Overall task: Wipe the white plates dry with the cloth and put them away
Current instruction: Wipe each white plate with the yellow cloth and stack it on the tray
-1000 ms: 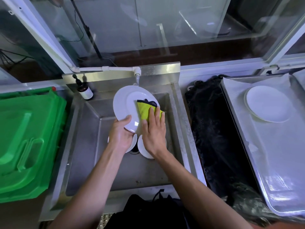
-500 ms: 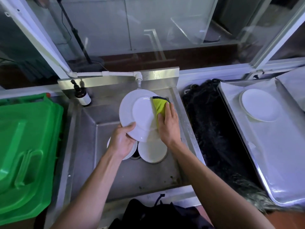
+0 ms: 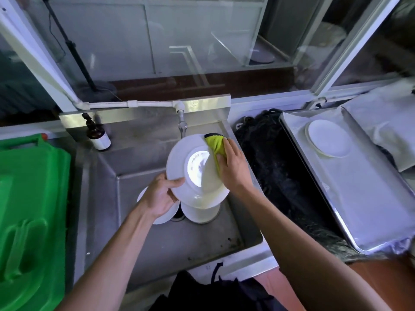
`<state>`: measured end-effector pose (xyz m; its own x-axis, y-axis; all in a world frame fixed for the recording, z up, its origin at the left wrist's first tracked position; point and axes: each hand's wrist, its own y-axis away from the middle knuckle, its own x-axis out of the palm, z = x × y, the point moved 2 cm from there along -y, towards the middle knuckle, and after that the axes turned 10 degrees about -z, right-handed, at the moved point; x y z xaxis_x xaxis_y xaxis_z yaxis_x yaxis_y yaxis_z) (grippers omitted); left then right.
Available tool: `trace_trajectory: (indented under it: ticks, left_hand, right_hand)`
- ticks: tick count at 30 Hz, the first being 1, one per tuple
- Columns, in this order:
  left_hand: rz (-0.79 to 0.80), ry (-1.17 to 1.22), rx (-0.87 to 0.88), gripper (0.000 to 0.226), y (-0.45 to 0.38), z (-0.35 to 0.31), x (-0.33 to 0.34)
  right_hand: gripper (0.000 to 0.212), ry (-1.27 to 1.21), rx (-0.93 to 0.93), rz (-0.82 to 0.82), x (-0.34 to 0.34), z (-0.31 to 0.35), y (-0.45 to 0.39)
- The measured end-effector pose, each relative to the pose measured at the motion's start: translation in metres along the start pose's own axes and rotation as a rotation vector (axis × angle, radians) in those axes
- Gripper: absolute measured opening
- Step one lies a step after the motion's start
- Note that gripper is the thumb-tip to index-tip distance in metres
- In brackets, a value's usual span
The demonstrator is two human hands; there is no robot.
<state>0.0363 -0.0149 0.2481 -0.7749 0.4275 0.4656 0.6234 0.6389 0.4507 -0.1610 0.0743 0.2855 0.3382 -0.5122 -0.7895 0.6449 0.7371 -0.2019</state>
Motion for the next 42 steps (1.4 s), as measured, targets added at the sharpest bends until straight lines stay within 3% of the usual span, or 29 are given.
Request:
trace_trajectory:
  ticks: [7,15,20,28,33,34,38,42]
  left_hand:
    - [0.062,-0.26,0.007,0.032,-0.002,-0.007,-0.002]
    - [0.024,-0.383,0.103,0.019,-0.008,-0.016,0.007]
    - [-0.056,-0.503,0.136,0.023,-0.022,-0.014,0.021]
    - [-0.111,-1.125,0.296,0.006,-0.045,-0.009,0.053]
    - [-0.116,-1.453,0.485,0.023,-0.049,0.0,0.084]
    - [-0.097,-1.508,0.513,0.024,-0.05,0.001,0.092]
    - [-0.013,-1.723,0.598,0.065,-0.059,0.008,0.131]
    - [0.1,-1.907,0.674,0.074,-0.074,0.022,0.18]
  right_hand:
    - [0.049,0.063,-0.094,-0.054,0.011,0.025,0.014]
    - [0.048,0.007,-0.181,-0.083,0.018,0.048,0.026]
    - [0.048,-0.008,-0.188,-0.094,0.014,0.039,0.026]
    - [0.044,-0.069,-0.091,-0.161,-0.017,-0.007,0.024]
    - [0.046,-0.06,-0.016,-0.215,-0.045,-0.053,0.026]
    - [0.046,-0.051,0.0,-0.216,-0.05,-0.064,0.026]
    - [0.048,-0.049,0.048,-0.219,-0.074,-0.105,0.022]
    - [0.047,-0.031,0.074,-0.239,-0.102,-0.147,0.014]
